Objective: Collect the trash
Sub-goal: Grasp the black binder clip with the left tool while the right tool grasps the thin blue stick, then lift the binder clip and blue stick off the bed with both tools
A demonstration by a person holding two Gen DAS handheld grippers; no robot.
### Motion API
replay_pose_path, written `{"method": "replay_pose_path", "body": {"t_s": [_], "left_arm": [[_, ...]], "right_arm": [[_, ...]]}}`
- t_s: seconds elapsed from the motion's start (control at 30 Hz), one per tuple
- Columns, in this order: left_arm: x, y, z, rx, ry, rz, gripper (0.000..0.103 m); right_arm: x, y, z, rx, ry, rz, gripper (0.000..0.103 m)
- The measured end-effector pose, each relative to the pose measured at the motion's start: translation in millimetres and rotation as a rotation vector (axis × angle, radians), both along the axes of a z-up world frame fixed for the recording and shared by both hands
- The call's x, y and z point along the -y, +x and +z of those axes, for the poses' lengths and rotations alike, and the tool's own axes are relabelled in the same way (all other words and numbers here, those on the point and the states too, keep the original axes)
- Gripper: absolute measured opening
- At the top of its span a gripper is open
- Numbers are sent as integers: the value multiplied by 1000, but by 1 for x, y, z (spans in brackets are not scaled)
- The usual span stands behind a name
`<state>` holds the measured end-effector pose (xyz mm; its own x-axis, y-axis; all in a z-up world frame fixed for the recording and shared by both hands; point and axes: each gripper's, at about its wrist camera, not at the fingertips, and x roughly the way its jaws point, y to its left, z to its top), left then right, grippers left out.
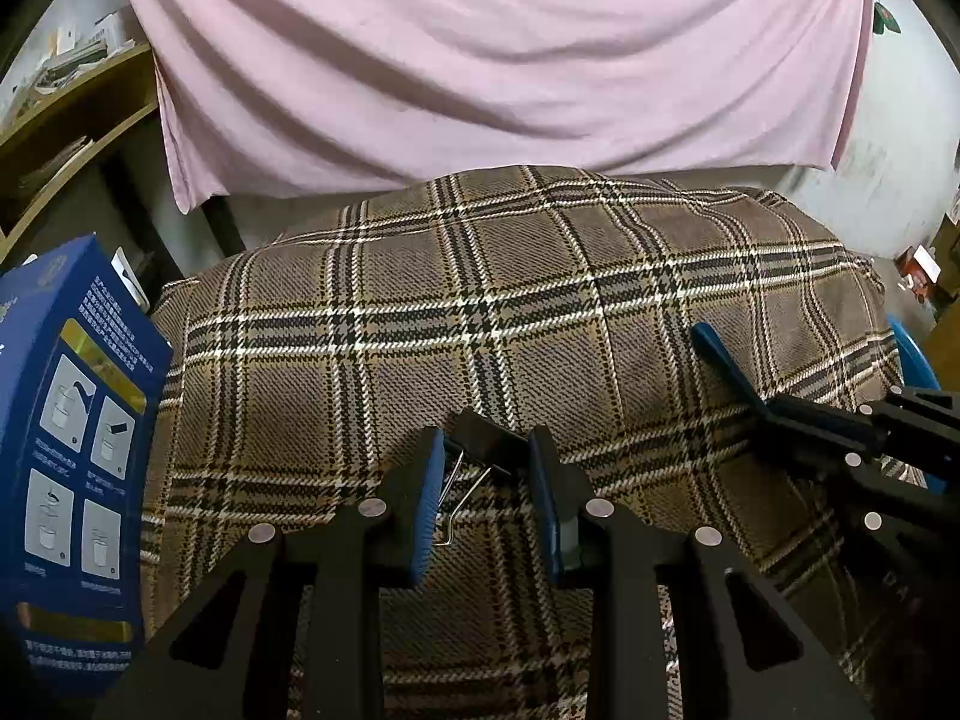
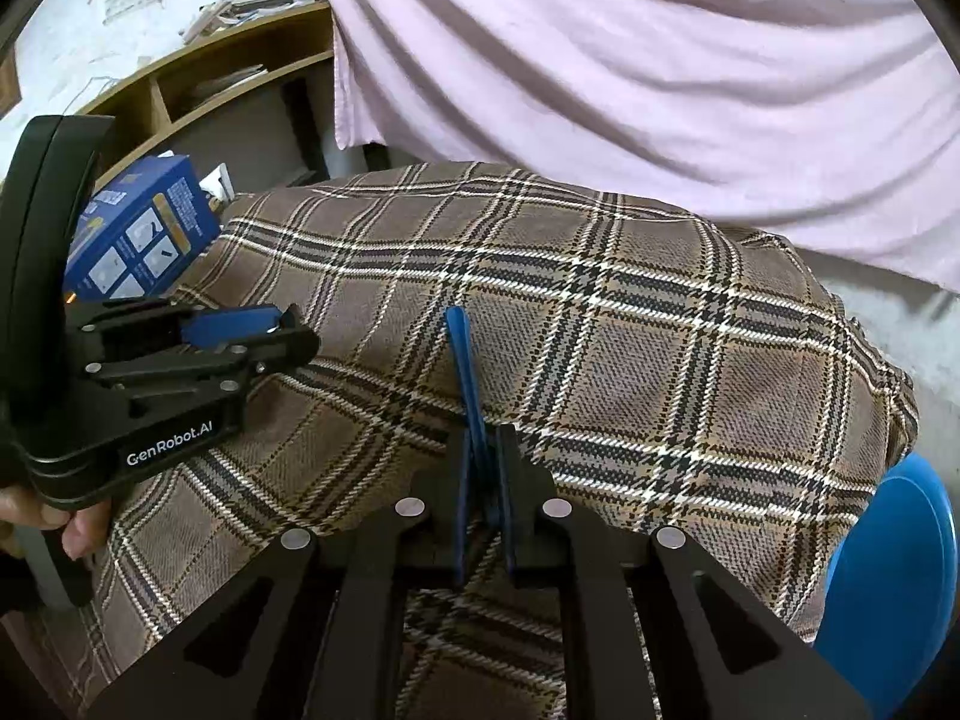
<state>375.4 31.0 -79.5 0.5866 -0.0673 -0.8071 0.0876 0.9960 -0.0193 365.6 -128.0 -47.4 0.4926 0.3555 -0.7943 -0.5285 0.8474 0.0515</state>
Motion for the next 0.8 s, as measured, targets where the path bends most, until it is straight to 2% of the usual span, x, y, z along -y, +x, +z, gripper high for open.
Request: {"method": "replay_pose_path", "body": {"t_s": [0.23,0.33,0.43,0.57,0.7,0.8], "left_arm": [[1,-4,3,3,-14,-1,24],[-3,-8,6,20,-45,9,24],[-9,-15,14,65,-89,22,24],[-14,-31,30,164,-153,45,24],[-11,-47,43,253,-173,46,24],[-4,-54,48,274,-164,45,24]], "right_arm": [[2,-1,3,14,17,-6,6],[5,-3,6,35,36,-22,5],[12,-4,11,55,73,-35,5],[19,-7,16,89,103,-59,5],[25,-14,24,146,127,-85,5],[27,-14,26,156,137,-92,5]]}}
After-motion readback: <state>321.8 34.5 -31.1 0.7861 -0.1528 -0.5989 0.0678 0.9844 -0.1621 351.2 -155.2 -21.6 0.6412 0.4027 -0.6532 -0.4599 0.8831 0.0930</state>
